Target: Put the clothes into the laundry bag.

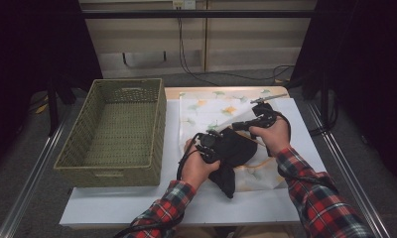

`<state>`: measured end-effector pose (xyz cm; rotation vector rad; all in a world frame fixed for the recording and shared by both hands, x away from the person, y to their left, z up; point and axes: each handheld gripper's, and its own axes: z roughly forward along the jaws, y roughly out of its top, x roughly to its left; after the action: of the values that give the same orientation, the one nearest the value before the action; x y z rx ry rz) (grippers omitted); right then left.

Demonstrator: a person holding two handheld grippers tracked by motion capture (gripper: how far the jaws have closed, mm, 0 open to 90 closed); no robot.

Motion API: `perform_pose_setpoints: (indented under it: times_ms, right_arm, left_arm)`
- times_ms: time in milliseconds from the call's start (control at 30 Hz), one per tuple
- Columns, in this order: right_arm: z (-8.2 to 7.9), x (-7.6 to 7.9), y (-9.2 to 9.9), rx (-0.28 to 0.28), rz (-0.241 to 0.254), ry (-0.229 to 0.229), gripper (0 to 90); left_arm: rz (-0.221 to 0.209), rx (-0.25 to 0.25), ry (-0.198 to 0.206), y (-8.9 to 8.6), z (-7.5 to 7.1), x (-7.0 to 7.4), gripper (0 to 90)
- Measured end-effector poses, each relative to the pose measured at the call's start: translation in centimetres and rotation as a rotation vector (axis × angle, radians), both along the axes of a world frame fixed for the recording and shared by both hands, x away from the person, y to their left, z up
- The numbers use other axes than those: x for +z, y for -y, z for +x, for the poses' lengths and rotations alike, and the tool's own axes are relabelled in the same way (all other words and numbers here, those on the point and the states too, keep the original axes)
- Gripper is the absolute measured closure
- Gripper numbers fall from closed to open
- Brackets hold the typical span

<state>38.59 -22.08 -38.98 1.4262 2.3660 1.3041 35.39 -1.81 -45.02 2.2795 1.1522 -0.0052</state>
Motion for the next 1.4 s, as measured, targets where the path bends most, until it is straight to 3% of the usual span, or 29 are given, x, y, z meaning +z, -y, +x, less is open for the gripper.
perform_pose_setpoints:
  times_ms: [133, 400, 900, 1000, 1100, 1233, 1400]
  right_arm:
    - [0.0, 0.1, 0.1, 0.0, 0.005, -0.003, 90.0]
    - [-0.1, 0.4, 0.3, 0.0, 0.009, 0.005, 90.0]
    - [-0.1, 0.2, 0.1, 0.007, 0.018, -0.005, 90.0]
    - [-0.1, 0.0, 0.1, 0.006, 0.019, -0.01, 90.0]
    - [-0.1, -0.1, 0.0, 0.012, 0.015, -0.01, 90.0]
    - [-0.1, -0.1, 0.0, 0.009, 0.009, -0.01, 90.0]
    - [-0.1, -0.2, 0.0, 0.008, 0.005, -0.014, 90.0]
  left_arm:
    - [-0.043, 0.028, 0.022, -0.1, 0.3, 0.6, 69.6]
    - [-0.079, 0.051, 0.045, 0.5, 1.1, 1.5, 69.9]
    - [-0.096, 0.089, 0.097, 1.4, 2.6, 1.2, 69.5]
    - [-0.074, 0.077, 0.12, 1.4, 3.0, 0.9, 68.3]
    - [-0.092, 0.07, 0.124, 1.4, 3.2, 0.5, 63.8]
    - [-0.093, 0.024, 0.151, 1.4, 2.9, 0.3, 47.8]
    - [-0.084, 0.002, 0.134, 0.9, 2.3, 0.3, 32.0]
